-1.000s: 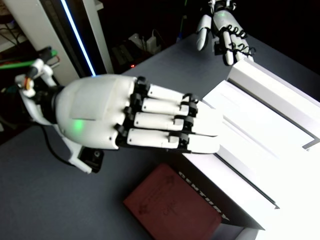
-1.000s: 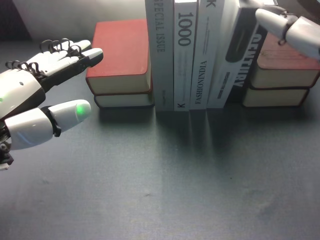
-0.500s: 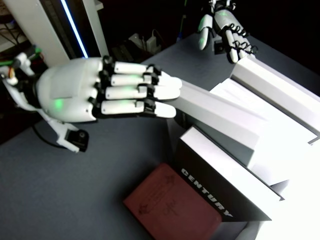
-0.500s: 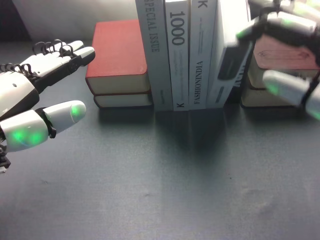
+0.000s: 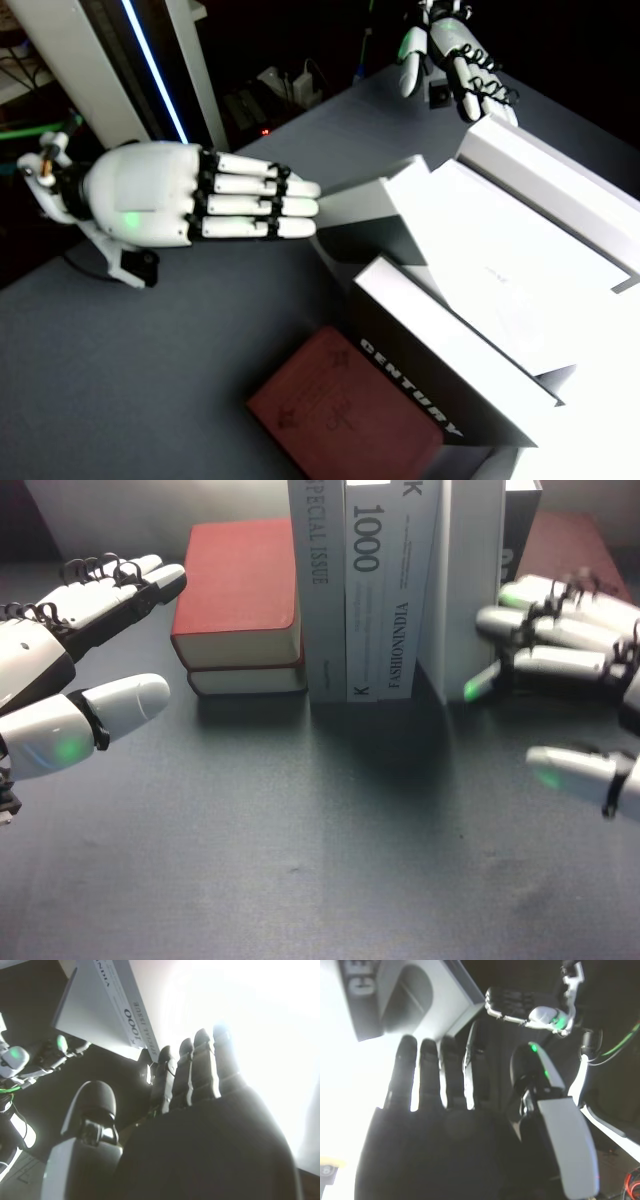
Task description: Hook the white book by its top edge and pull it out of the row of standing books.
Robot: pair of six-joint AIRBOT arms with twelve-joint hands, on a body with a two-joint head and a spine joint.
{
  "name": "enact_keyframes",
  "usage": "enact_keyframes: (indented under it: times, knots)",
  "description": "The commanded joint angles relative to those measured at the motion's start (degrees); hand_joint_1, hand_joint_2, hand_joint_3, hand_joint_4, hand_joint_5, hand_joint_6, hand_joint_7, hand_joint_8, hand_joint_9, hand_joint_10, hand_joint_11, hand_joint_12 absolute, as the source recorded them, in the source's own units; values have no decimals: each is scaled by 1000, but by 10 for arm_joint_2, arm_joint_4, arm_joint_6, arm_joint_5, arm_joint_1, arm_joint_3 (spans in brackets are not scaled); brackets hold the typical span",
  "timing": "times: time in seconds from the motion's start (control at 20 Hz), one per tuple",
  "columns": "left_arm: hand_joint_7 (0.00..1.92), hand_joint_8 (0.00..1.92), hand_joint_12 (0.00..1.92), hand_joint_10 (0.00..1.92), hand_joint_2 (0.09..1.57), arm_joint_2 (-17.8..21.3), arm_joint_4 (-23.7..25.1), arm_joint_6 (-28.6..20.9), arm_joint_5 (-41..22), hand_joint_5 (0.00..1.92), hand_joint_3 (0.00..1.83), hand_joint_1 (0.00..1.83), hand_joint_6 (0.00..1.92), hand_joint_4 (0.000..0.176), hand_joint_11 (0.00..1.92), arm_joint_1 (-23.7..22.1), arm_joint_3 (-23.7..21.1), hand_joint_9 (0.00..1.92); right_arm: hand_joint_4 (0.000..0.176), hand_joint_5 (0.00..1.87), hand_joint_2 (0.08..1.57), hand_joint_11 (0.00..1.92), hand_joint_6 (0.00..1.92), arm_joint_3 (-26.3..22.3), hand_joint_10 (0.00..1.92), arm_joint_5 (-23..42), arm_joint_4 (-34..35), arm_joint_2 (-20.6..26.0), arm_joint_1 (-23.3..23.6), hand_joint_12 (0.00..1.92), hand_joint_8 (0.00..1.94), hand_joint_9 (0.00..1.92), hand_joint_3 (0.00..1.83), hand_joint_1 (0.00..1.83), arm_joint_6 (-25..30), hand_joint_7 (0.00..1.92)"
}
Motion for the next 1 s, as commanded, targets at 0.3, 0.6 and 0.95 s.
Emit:
enact_keyframes:
  times: [0.3, 0.6, 0.95]
  knots:
    - [0, 0, 8, 2, 1464, 4, -14, -1, -77, 91, 3, 3, 0, 0, 17, -1, -1, 6, 0, 442, 1463, 94, 590, 1, 686, 70, 3, -10, -57, 1767, 57, 449, 1, 364, 55, 648]
    - [0, 0, 0, 2, 1458, 5, -18, -1, -82, 92, 0, 0, 1, 0, 1, 3, -2, 5, 0, 304, 1447, 13, 661, -8, 1034, 107, 35, 5, -70, 1726, 575, 334, 0, 437, 51, 499]
    - [0, 0, 0, 0, 1431, 5, -22, 0, -84, 0, 0, 192, 0, 0, 0, 6, -4, 0, 0, 19, 1518, 0, 373, -32, 206, 227, 151, 42, -141, 660, 15, 0, 2, 184, -6, 62]
